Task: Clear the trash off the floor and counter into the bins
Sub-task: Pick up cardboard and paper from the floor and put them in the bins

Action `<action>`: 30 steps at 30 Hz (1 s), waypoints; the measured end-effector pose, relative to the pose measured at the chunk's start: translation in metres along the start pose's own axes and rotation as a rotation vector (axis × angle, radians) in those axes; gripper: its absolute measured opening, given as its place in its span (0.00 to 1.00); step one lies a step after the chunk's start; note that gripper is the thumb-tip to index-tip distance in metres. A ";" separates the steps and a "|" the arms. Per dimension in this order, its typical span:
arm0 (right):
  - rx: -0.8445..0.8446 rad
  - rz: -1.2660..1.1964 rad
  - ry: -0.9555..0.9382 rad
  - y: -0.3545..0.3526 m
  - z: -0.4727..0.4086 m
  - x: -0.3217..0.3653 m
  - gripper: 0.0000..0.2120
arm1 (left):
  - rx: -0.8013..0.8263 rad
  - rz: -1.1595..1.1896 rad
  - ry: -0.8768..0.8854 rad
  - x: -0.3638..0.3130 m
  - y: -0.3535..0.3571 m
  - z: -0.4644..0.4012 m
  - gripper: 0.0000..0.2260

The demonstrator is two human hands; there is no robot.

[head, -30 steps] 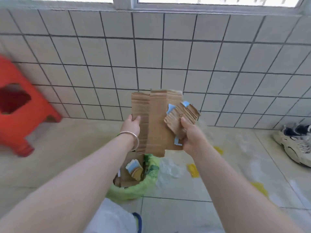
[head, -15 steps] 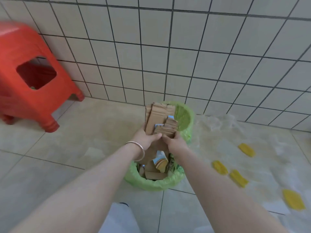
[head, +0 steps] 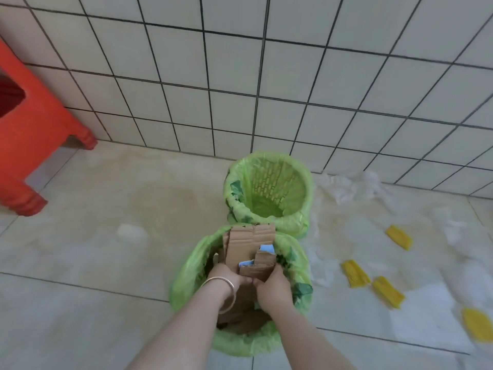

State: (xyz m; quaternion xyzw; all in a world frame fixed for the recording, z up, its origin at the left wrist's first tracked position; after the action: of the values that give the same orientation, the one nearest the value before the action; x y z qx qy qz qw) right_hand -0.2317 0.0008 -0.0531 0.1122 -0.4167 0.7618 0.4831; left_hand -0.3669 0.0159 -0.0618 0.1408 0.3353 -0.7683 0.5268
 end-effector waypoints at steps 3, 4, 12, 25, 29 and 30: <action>-0.023 0.052 0.036 0.010 -0.009 -0.007 0.22 | -0.008 -0.053 -0.129 0.009 0.001 -0.011 0.52; -0.027 0.067 0.047 0.013 -0.011 -0.008 0.22 | -0.021 -0.080 -0.156 0.010 0.000 -0.012 0.53; 0.004 0.143 0.121 0.024 -0.017 -0.010 0.17 | -0.418 -0.260 -0.124 0.021 0.005 0.019 0.43; -0.066 0.303 -0.307 -0.034 0.053 0.033 0.31 | -0.721 -0.221 0.322 -0.046 -0.015 0.095 0.38; -0.111 0.212 -0.414 -0.090 0.084 0.020 0.18 | -0.680 -0.443 0.669 -0.091 0.021 0.136 0.29; -0.131 0.190 -0.419 -0.107 0.089 0.013 0.16 | -0.593 -0.476 0.719 -0.103 0.036 0.143 0.26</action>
State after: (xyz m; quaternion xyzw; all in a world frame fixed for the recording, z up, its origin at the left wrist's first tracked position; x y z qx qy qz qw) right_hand -0.1708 -0.0369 0.0667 0.1965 -0.5653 0.7352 0.3184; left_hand -0.2725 -0.0133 0.0893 0.1601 0.7208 -0.6420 0.2064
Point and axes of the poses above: each hand's wrist, its own z-axis away from the middle knuckle, its own y-axis out of the palm, x = y × z, the point moved 7 cm from there along -z, towards the middle knuckle
